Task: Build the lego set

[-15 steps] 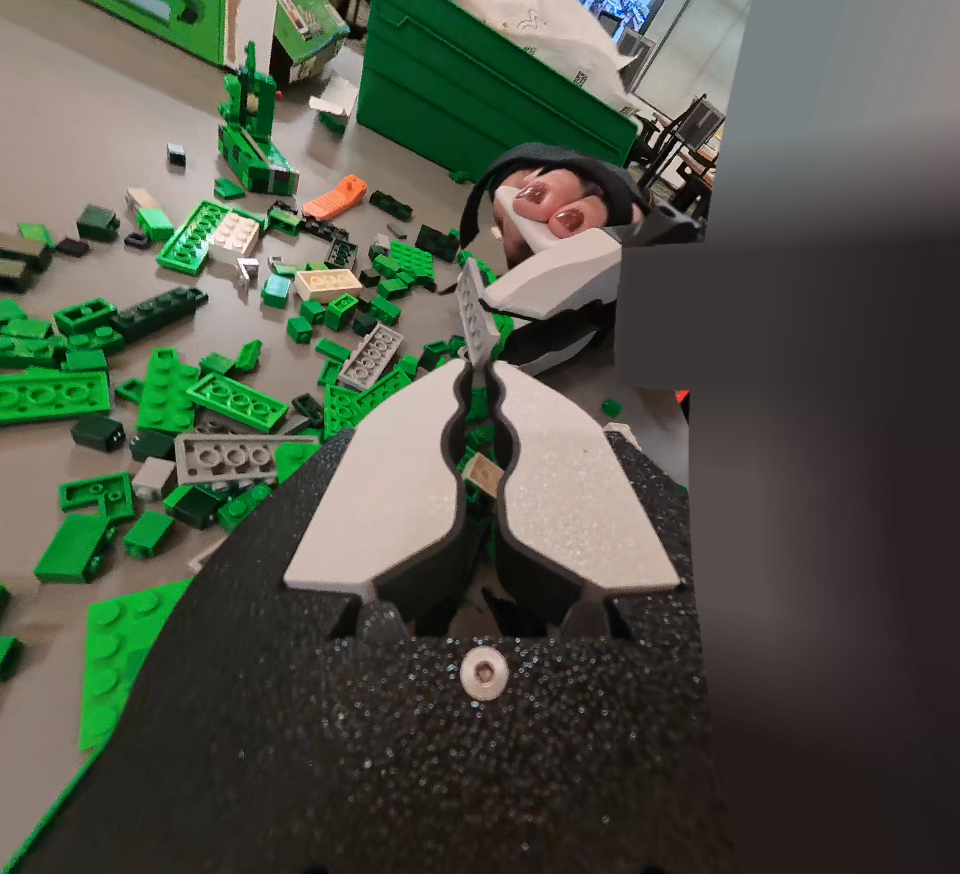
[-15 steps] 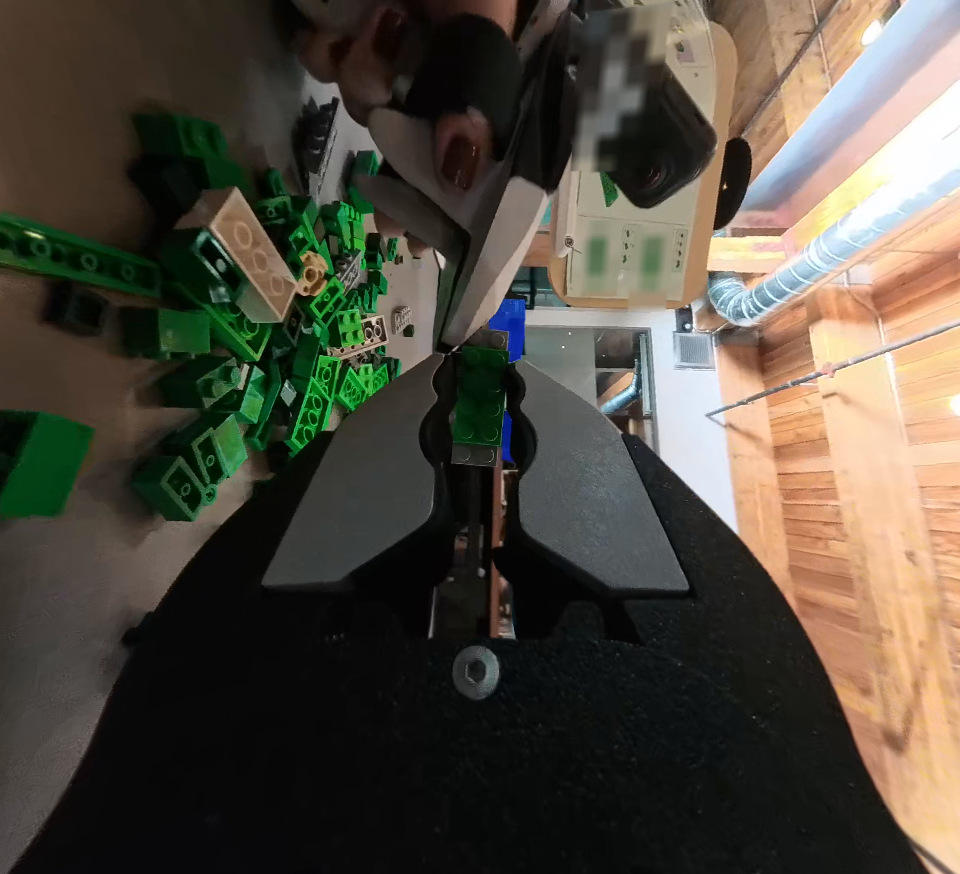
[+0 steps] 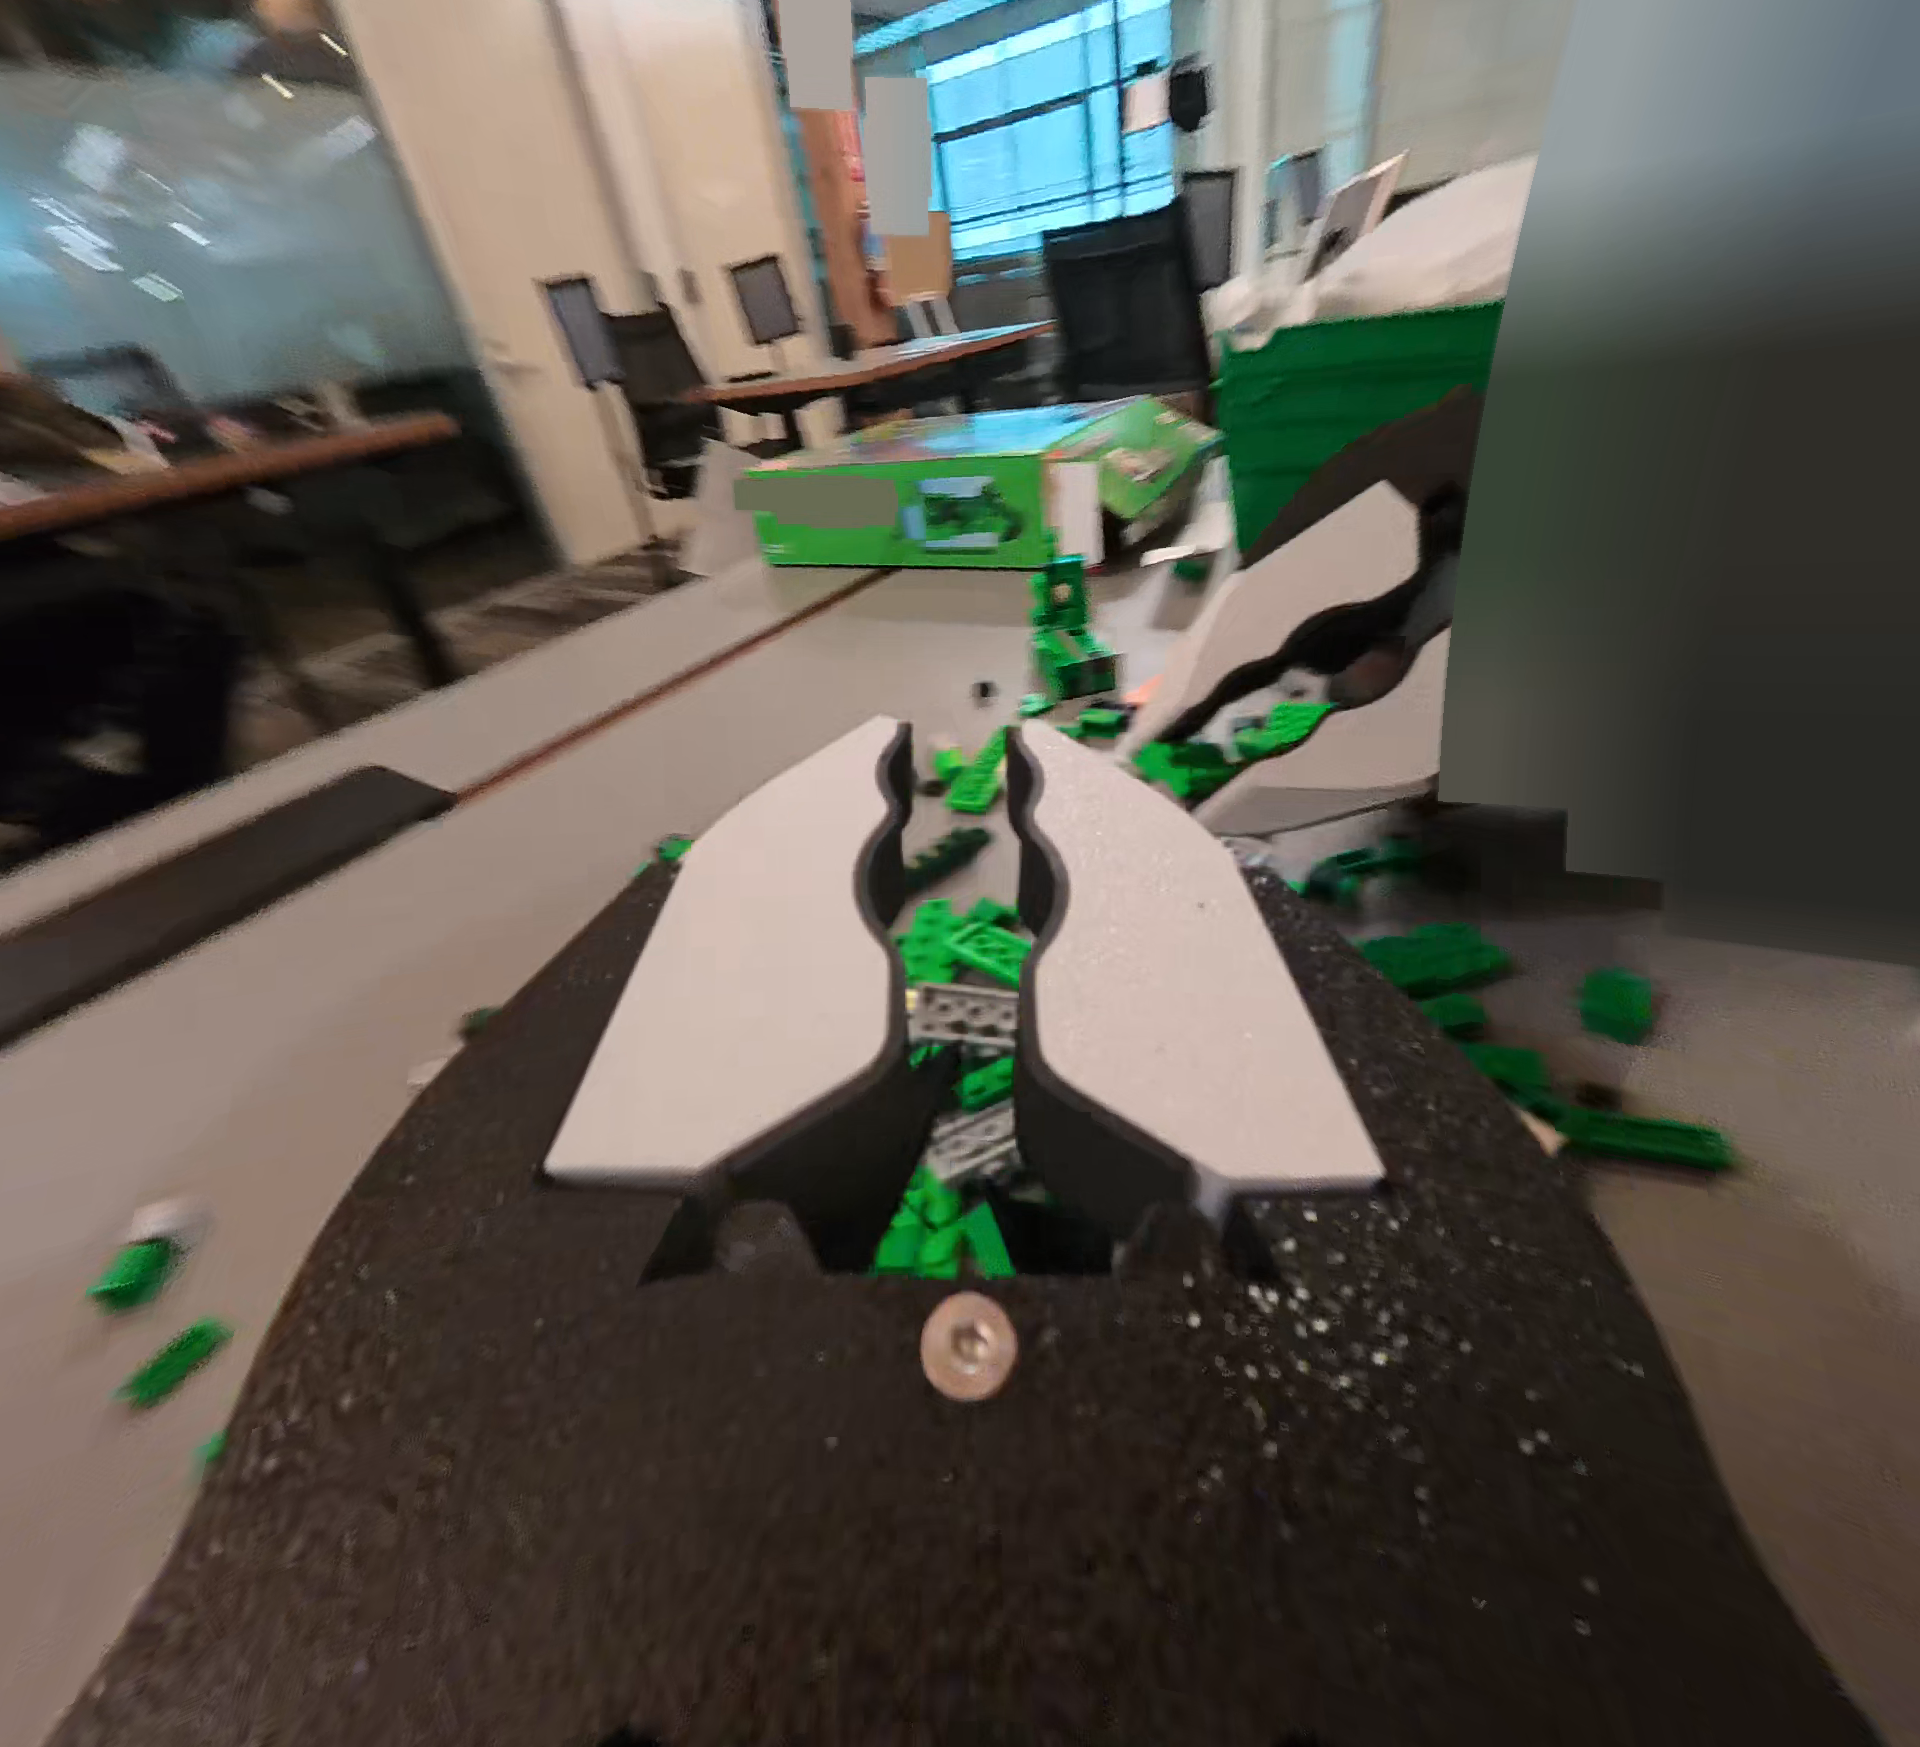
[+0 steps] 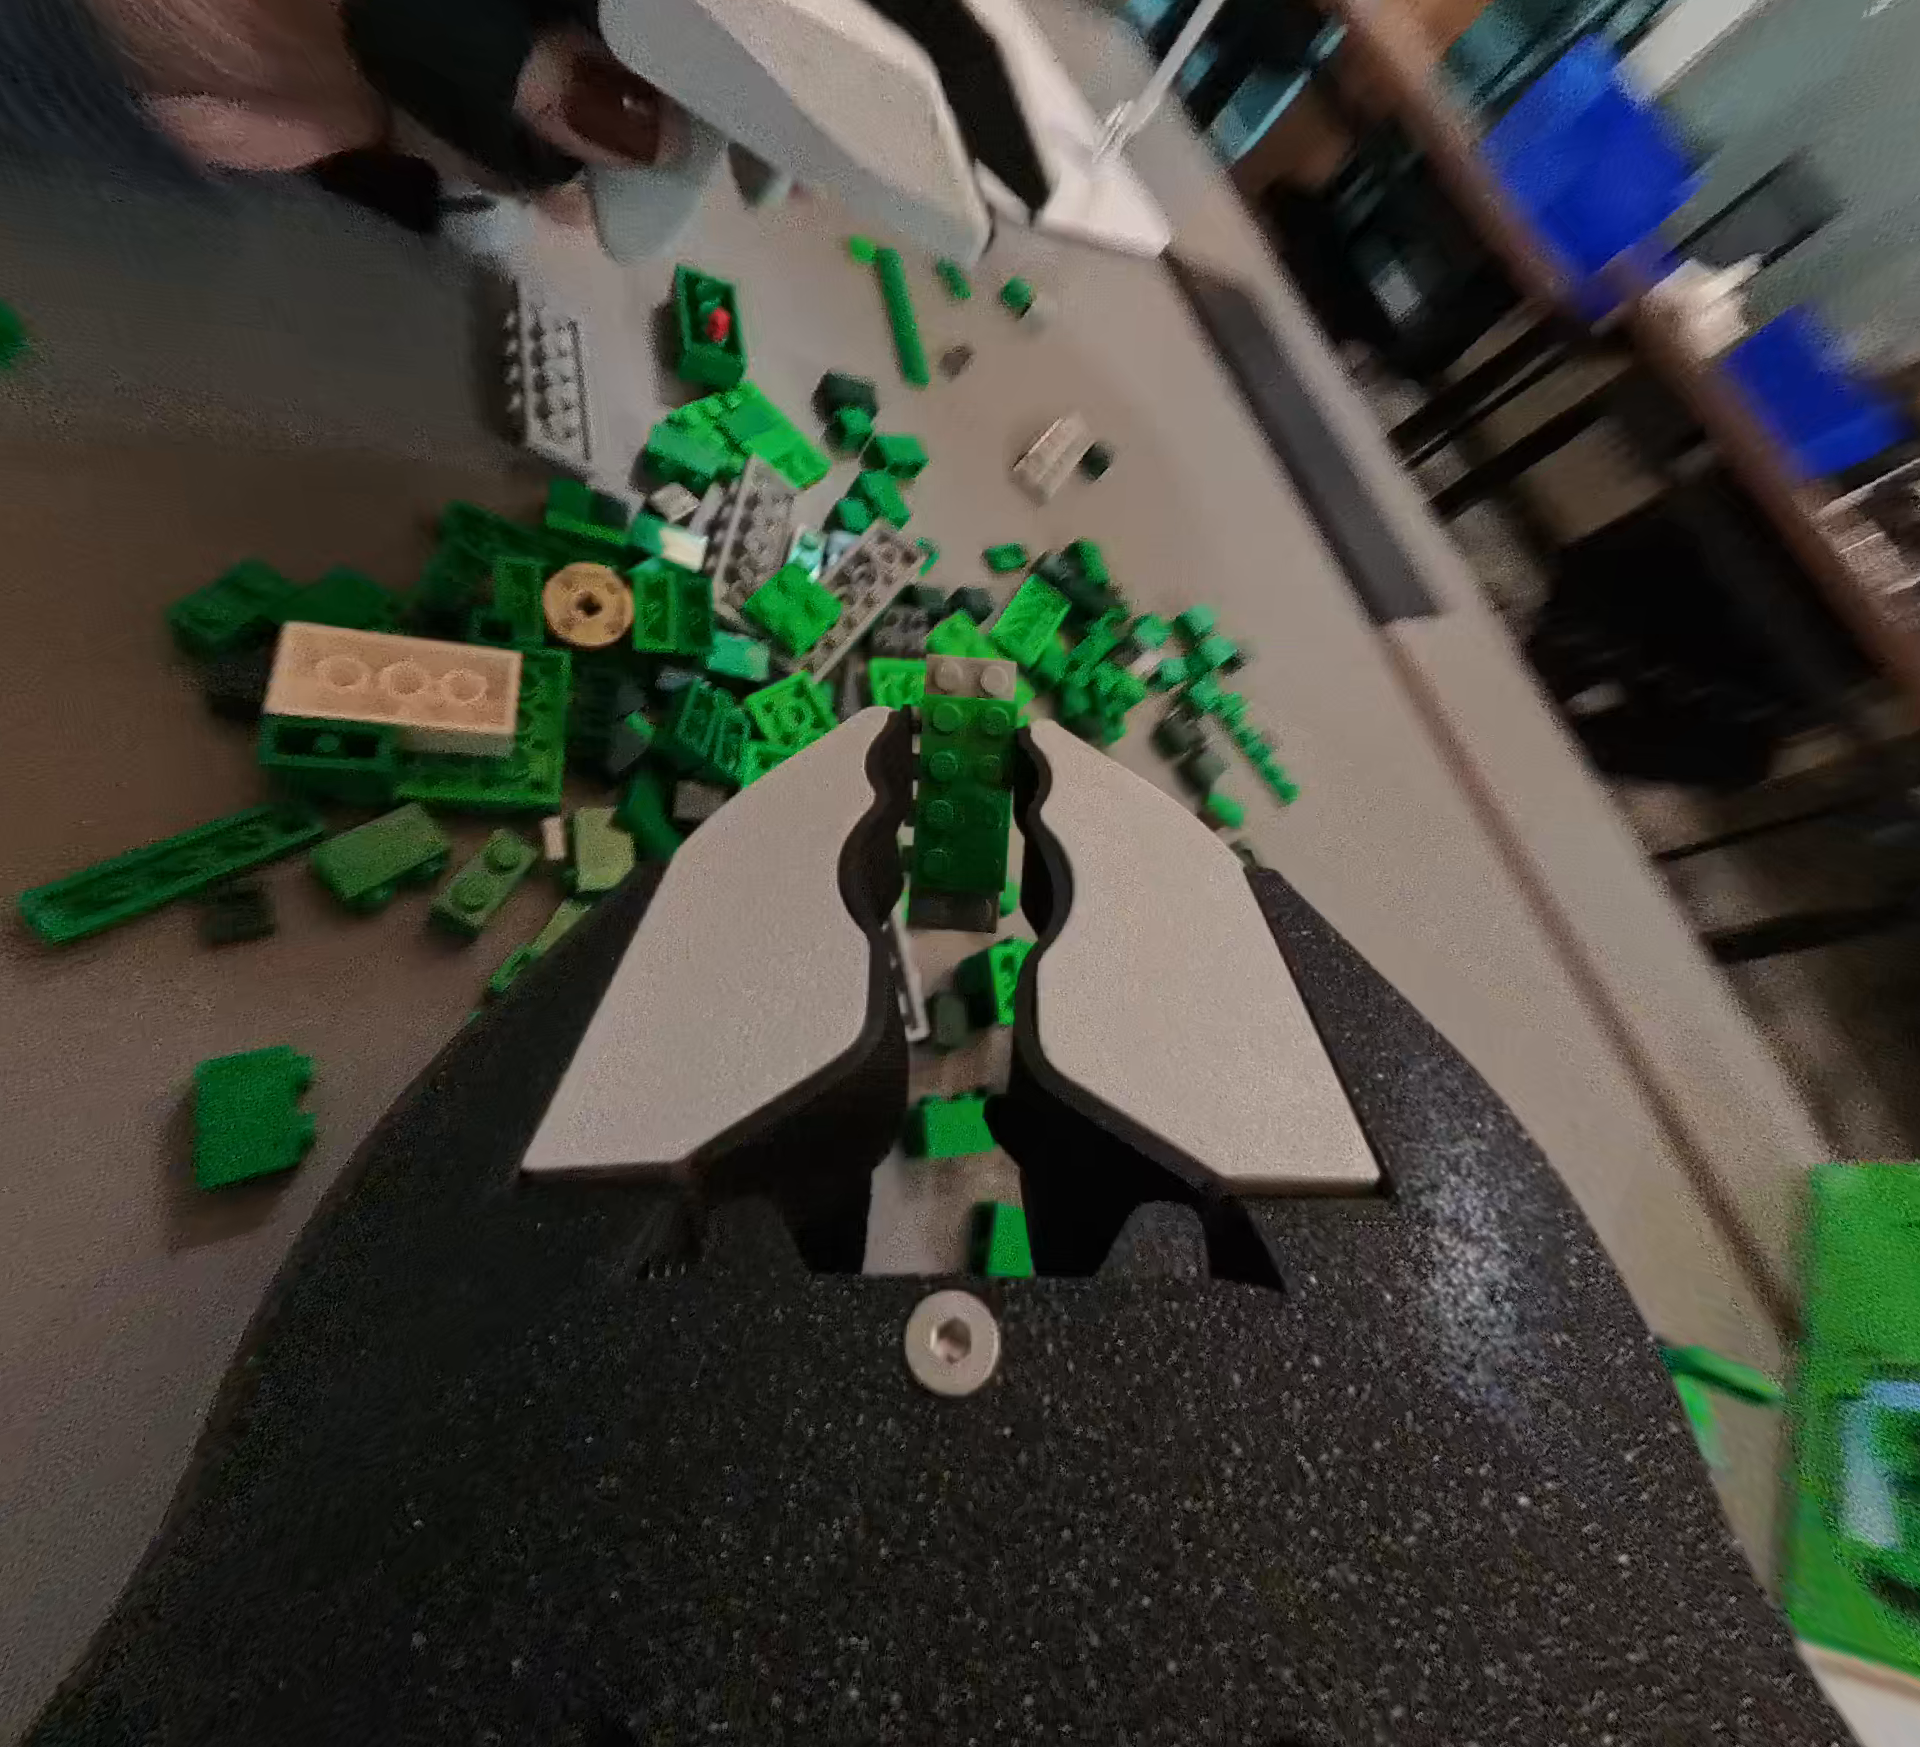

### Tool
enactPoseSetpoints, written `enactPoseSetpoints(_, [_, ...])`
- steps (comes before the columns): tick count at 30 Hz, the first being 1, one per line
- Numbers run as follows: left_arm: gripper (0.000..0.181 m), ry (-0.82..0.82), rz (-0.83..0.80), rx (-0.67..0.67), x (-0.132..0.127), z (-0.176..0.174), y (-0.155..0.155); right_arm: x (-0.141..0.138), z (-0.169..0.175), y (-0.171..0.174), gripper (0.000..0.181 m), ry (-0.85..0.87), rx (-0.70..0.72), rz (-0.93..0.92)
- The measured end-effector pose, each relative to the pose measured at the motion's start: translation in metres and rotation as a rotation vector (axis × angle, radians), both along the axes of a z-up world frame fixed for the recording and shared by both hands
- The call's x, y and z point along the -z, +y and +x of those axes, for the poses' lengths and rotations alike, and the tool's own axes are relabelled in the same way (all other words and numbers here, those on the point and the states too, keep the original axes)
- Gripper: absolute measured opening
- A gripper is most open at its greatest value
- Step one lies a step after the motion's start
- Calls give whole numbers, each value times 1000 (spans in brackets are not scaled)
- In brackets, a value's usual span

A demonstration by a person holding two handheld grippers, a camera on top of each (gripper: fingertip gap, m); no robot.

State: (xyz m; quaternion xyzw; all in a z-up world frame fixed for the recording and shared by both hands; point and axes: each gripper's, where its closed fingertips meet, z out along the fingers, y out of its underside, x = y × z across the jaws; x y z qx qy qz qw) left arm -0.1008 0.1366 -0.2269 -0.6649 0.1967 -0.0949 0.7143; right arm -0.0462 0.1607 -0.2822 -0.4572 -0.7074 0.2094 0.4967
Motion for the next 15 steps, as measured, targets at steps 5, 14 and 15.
enactPoseSetpoints(5, [10, 202, 88, -70, 2, 8, 1, 14, 14, 6, 19, -148, 55, -187])
enactPoseSetpoints(14, [14, 166, 83, -77, 1, 3, 1, 21, 22, -11, 40, -225, -159, -224])
enactPoseSetpoints(15, [15, 148, 84, -68, 0, 3, 0, 20, 28, -25, 39, -238, -271, -233])
